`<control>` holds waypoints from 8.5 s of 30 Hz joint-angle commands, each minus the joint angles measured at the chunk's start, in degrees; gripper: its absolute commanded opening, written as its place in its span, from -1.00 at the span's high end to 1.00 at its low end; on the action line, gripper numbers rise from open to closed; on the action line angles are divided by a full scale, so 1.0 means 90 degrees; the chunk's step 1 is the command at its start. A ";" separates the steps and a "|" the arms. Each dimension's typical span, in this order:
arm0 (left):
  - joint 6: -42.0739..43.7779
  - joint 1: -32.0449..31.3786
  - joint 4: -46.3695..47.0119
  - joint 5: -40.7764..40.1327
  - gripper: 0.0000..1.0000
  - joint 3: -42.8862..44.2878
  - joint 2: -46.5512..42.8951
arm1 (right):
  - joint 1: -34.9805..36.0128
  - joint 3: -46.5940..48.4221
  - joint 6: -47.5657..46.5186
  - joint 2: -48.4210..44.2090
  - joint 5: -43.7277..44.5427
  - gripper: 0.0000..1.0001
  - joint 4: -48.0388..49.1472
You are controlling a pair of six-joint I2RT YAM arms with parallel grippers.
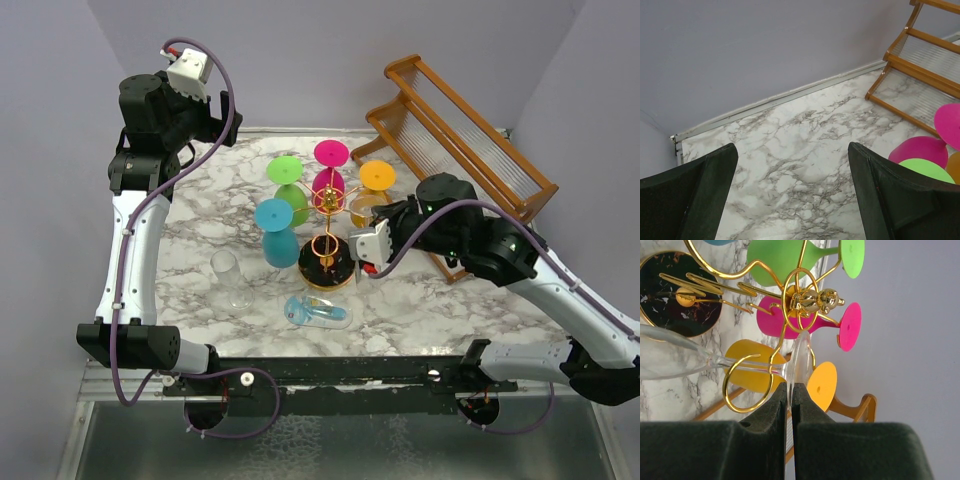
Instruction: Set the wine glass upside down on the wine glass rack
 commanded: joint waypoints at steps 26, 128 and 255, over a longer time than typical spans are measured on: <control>0.0538 0.0029 -0.0029 0.0324 -0.88 -0.0264 -0.0325 | 0.0027 -0.0746 0.0434 -0.0768 0.0231 0.75 -0.0016; 0.3054 -0.0273 -0.2630 -0.2635 1.00 -0.0048 -0.1260 | -0.2238 -0.0336 0.3508 -0.0830 -0.2608 -0.47 0.1367; 0.1193 -0.0957 -0.0862 -0.1325 -0.81 0.0415 -0.0842 | -0.1972 0.2150 0.2526 0.0841 -0.5381 0.98 -0.0352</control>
